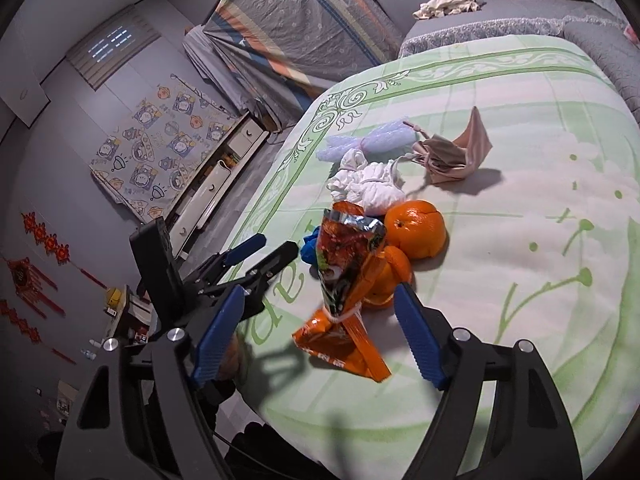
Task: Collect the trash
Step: 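Grasp the orange snack bag with the right gripper while the left gripper grasps the blue glove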
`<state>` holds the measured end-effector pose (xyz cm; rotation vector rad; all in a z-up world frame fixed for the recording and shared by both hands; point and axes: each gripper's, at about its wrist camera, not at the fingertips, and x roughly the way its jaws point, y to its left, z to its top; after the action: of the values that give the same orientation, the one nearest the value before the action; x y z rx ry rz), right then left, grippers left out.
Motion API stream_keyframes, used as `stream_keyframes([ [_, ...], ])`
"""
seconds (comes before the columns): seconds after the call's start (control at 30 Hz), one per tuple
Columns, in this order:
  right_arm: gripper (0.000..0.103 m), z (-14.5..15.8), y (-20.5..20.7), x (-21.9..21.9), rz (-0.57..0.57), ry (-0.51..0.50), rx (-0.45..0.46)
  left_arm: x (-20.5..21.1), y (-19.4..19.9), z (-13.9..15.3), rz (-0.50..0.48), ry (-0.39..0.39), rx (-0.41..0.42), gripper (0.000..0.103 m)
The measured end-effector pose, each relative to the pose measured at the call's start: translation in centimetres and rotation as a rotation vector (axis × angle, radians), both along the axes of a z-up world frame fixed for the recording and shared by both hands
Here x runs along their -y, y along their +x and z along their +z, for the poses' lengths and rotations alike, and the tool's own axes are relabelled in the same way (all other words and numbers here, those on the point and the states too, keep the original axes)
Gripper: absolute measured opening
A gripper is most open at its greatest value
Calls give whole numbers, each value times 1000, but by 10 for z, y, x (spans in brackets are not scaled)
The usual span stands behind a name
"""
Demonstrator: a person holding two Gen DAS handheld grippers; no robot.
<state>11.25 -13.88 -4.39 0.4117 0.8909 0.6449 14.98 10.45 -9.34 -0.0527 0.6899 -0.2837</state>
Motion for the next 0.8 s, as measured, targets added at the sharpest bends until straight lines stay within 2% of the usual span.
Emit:
stream_keyframes([
  [0.37, 61, -7, 32, -16, -35, -99, -58, 14, 15, -7, -45, 55, -44, 80],
  [0.57, 53, -20, 39, -15, -33, -101, -112, 11, 31, -15, -30, 25, -105, 69],
  [0.63, 47, -22, 42, -15, -34, -100, -122, 11, 33, -19, -32, 14, -118, 61],
  [0.8, 44, -27, 45, -13, -35, -96, -138, 19, 36, -22, -40, 36, -138, 46],
])
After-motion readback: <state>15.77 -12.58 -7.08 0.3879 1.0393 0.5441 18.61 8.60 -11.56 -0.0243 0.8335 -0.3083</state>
